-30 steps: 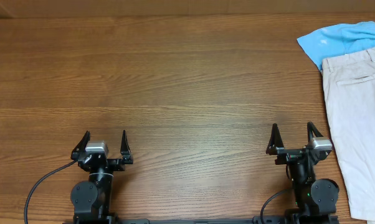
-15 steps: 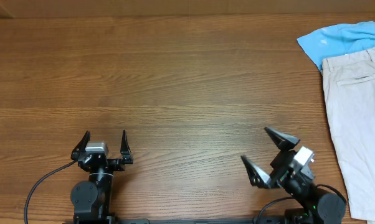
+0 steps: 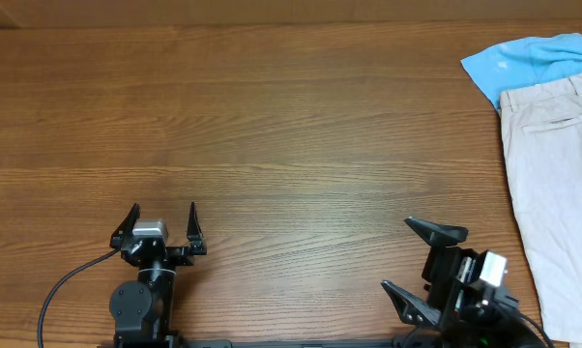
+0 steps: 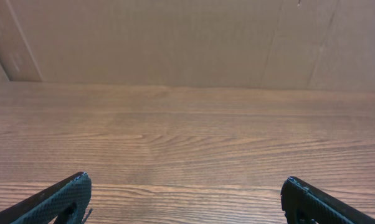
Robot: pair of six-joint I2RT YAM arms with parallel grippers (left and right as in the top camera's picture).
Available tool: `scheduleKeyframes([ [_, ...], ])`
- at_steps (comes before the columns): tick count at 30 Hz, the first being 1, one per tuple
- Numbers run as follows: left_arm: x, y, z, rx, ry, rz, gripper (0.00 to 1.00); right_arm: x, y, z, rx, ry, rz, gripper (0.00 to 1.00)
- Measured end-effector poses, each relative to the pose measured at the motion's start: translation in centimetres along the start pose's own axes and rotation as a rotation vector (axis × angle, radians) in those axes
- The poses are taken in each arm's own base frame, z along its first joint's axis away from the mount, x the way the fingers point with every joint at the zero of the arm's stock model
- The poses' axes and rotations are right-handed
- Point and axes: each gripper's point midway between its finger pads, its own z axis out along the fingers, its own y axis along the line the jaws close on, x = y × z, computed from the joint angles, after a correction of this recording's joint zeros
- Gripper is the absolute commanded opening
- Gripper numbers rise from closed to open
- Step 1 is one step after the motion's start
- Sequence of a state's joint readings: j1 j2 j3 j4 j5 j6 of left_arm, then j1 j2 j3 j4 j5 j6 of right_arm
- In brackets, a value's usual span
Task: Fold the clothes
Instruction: 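Reach the right gripper to the beige pants on the clothes stack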
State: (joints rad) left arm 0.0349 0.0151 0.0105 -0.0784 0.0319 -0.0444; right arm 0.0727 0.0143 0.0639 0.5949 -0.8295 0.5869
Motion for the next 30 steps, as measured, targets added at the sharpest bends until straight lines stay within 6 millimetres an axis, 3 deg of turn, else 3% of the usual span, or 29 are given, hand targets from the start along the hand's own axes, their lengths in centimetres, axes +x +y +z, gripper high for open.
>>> scheduleKeyframes([
  [4, 0.0, 0.0, 0.0, 0.0, 0.0, 0.0, 1.0, -3.4, 0.5, 1.0, 0.028, -0.015, -0.026, 1.0],
  [7, 0.0, 0.0, 0.0, 0.0, 0.0, 0.0, 1.0, -5.9, -0.2, 2.3, 0.094, 0.02, -0.028, 1.0],
  [10, 0.0, 0.0, 0.0, 0.0, 0.0, 0.0, 1.0, -7.6, -2.5, 3.7, 0.216, 0.094, -0.001, 1.0],
  [13, 0.0, 0.0, 0.0, -0.001, 0.0, 0.0, 1.0, -8.1, -6.7, 4.7, 0.401, 0.219, 0.041, 1.0],
  [16, 0.0, 0.0, 0.0, -0.002, 0.0, 0.0, 1.0, -7.5, -12.7, 4.3, 0.669, 0.37, 0.07, 1.0],
  [19, 0.0, 0.1, 0.0, -0.003, -0.001, 0.0, 1.0, -7.2, -20.3, 1.7, 1.045, 0.54, 0.034, 1.0],
  [22, 0.0, 0.1, 0.0, -0.003, -0.001, 0.0, 1.0, -6.1, -25.8, -0.9, 1.311, 0.734, 0.005, 1.0],
  [26, 0.0, 0.1, 0.0, -0.003, -0.001, 0.0, 1.0, -1.6, -30.9, -4.1, 1.494, 1.032, 0.012, 1.0],
  [30, 0.0, 0.1, 0.0, -0.003, 0.0, 0.0, 1.0, 3.2, -34.4, -5.7, 1.546, 1.181, 0.007, 1.0],
])
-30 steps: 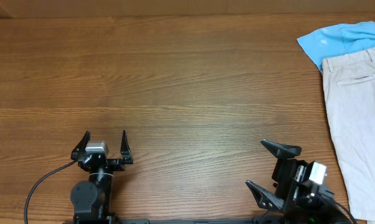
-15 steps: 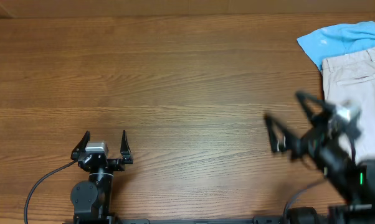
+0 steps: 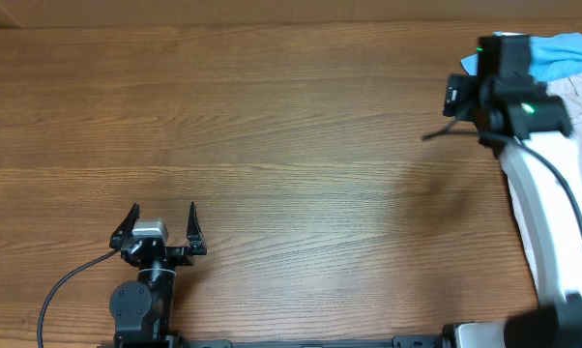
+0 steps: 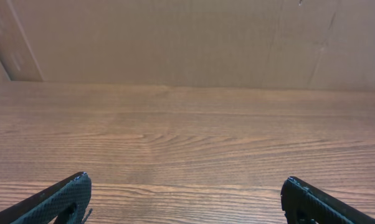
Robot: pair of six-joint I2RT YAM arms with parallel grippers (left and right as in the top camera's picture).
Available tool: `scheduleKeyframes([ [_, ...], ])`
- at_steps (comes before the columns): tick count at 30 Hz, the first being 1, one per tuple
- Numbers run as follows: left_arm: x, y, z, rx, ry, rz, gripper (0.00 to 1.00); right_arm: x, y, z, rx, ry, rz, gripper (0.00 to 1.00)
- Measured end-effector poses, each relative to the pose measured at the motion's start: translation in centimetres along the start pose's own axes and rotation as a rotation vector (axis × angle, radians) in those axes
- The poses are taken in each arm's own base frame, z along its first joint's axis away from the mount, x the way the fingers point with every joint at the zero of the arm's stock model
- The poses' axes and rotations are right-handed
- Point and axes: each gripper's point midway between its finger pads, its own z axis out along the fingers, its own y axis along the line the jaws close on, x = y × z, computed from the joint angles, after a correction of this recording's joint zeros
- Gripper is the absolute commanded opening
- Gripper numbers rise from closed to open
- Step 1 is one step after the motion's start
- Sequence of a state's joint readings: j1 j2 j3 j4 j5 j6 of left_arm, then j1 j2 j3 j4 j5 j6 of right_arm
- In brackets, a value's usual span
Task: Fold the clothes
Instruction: 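Reach the right gripper to the beige pants on the clothes stack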
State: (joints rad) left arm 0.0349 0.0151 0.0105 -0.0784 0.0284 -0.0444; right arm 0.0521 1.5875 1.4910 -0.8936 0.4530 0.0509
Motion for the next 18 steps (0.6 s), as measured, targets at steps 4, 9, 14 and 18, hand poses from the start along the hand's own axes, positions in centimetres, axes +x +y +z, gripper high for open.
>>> scheduleKeyframes([
  [4, 0.0, 0.0, 0.0, 0.0, 0.0, 0.0, 1.0, -0.2, 0.9, 4.2, 0.037, 0.019, -0.042, 1.0],
  [9, 0.0, 0.0, 0.0, 0.0, 0.0, 0.0, 1.0, -0.1, -0.1, 9.5, 0.089, 0.044, -0.075, 1.0],
  [14, 0.0, 0.0, 0.0, 0.0, 0.0, 0.0, 1.0, 1.7, -1.5, 14.4, 0.131, 0.105, -0.103, 1.0],
  [18, 0.0, 0.0, 0.0, 0.0, 0.0, 0.0, 1.0, 3.8, -2.1, 17.5, 0.152, 0.173, -0.152, 1.0],
])
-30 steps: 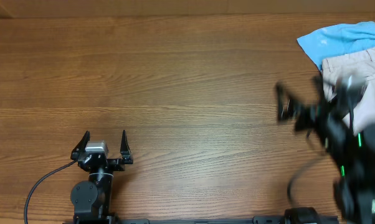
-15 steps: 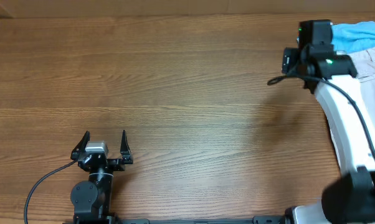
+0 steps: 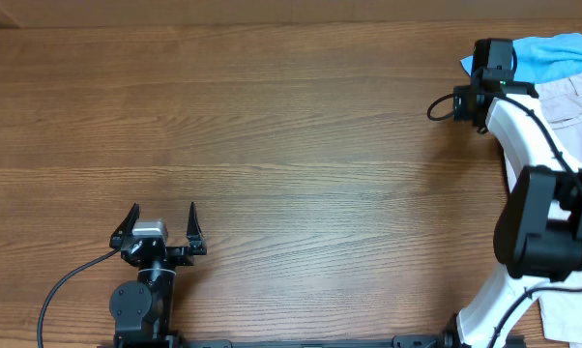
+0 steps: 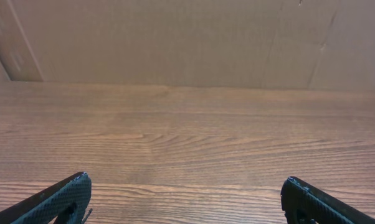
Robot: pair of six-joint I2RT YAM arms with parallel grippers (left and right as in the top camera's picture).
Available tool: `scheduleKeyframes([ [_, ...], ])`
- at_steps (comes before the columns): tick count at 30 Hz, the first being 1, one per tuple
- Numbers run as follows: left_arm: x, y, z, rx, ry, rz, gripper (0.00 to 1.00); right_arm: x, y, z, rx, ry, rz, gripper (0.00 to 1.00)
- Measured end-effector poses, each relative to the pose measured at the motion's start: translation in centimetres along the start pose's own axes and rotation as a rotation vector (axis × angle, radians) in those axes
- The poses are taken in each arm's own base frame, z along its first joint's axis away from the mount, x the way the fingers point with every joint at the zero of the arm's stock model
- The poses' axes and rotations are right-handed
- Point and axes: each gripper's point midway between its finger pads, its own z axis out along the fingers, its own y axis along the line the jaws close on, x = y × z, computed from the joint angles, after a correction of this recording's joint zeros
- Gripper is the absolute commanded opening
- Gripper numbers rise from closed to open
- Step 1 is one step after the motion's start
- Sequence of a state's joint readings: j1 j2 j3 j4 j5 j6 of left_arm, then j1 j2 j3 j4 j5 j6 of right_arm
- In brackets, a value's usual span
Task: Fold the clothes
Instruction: 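Reach the right gripper to the beige pants on the clothes stack, then grasp the beige pants waistband with the right gripper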
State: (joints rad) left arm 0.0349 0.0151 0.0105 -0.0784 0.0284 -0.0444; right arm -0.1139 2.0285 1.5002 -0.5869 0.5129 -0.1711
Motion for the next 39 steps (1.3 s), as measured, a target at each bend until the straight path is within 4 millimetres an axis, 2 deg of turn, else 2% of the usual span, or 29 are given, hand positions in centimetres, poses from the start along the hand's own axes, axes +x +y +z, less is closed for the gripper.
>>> scheduleKeyframes([
  [6, 0.0, 0.0, 0.0, 0.0, 0.0, 0.0, 0.99, 1.9, 0.4, 3.3, 0.063, 0.068, -0.075, 1.0],
  [11, 0.0, 0.0, 0.0, 0.0, 0.0, 0.0, 1.0, 2.5, 0.1, 4.6, 0.122, 0.087, -0.129, 1.0],
  [14, 0.0, 0.0, 0.0, 0.0, 0.0, 0.0, 1.0, 2.4, -0.6, 4.9, 0.167, 0.086, -0.134, 0.98],
  [17, 0.0, 0.0, 0.0, 0.0, 0.0, 0.0, 1.0, 2.5, -1.3, 5.1, 0.195, 0.093, -0.139, 0.91],
  [24, 0.0, 0.0, 0.0, 0.0, 0.0, 0.0, 1.0, 3.0, -3.9, 5.8, 0.236, 0.113, -0.098, 0.9],
  [28, 0.0, 0.0, 0.0, 0.0, 0.0, 0.0, 1.0, 3.3, -4.7, 6.2, 0.244, 0.12, -0.08, 0.85],
  [39, 0.0, 0.0, 0.0, 0.0, 0.0, 0.0, 1.0, 3.7, -4.2, 7.6, 0.24, 0.127, -0.074, 0.82],
])
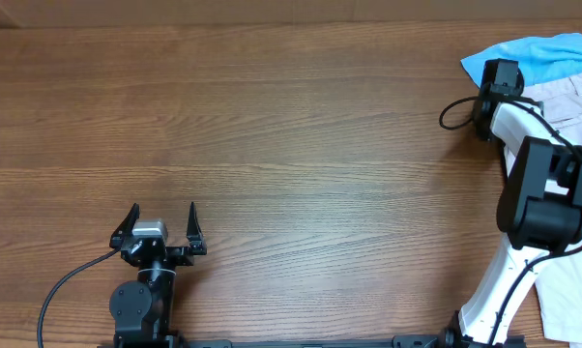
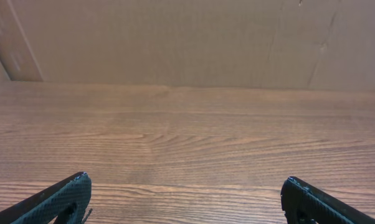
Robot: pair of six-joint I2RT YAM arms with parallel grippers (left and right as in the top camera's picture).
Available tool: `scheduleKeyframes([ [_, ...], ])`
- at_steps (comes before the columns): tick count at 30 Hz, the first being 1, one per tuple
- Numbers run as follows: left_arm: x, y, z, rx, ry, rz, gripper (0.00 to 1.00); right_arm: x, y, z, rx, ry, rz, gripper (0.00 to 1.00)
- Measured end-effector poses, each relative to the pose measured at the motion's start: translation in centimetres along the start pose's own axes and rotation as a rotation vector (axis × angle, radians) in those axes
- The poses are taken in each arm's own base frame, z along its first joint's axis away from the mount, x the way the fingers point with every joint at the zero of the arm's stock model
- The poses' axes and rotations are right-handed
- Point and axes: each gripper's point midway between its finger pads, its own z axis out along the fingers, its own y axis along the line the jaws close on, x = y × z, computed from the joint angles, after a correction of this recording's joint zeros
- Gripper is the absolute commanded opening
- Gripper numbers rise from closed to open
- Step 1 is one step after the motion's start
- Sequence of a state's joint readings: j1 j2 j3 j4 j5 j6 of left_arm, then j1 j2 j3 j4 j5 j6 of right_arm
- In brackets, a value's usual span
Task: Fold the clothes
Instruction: 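Grasp the beige pants waistband with the right gripper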
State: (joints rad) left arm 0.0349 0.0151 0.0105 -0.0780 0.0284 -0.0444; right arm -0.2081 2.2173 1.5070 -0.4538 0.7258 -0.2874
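Observation:
A light blue garment point(image 1: 547, 55) lies crumpled at the back right corner of the table. A beige pair of trousers point(image 1: 573, 114) lies flat in front of it and runs down the right edge. My right gripper point(image 1: 497, 85) sits at the blue garment's left edge, where it meets the trousers; its fingers are hidden under the wrist. Far from the clothes, my left gripper point(image 1: 163, 218) rests at the front left. In the left wrist view the left gripper point(image 2: 186, 180) stands open over bare wood.
The wooden table point(image 1: 272, 145) stretches between the two arms. The right arm point(image 1: 540, 198) reaches from the front right up across the trousers. A cardboard wall point(image 2: 187, 37) stands behind the table's far edge.
The right gripper has shifted slightly right and toward the front, and now sits at the corner where the blue garment meets the trousers. The left arm has not moved.
The right gripper stood open at the front right, near the table's front edge. Then it was at the back right beside the blue garment. It stayed at that garment's left edge with small shifts. The left gripper stayed open at the front left throughout.

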Motion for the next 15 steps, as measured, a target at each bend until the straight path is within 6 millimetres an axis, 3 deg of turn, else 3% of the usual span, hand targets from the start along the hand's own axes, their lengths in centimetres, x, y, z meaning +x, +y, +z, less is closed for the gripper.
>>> scheduleKeyframes([
  [9, 0.0, 0.0, 0.0, 0.0, 0.0, 0.0, 1.0, -1.2, 0.6, -0.2, 0.014, -0.044, 0.042, 0.82],
  [15, 0.0, 0.0, 0.0, 0.0, 0.0, 0.0, 1.0, -2.3, 2.6, -1.5, -0.002, -0.087, 0.051, 0.74],
])
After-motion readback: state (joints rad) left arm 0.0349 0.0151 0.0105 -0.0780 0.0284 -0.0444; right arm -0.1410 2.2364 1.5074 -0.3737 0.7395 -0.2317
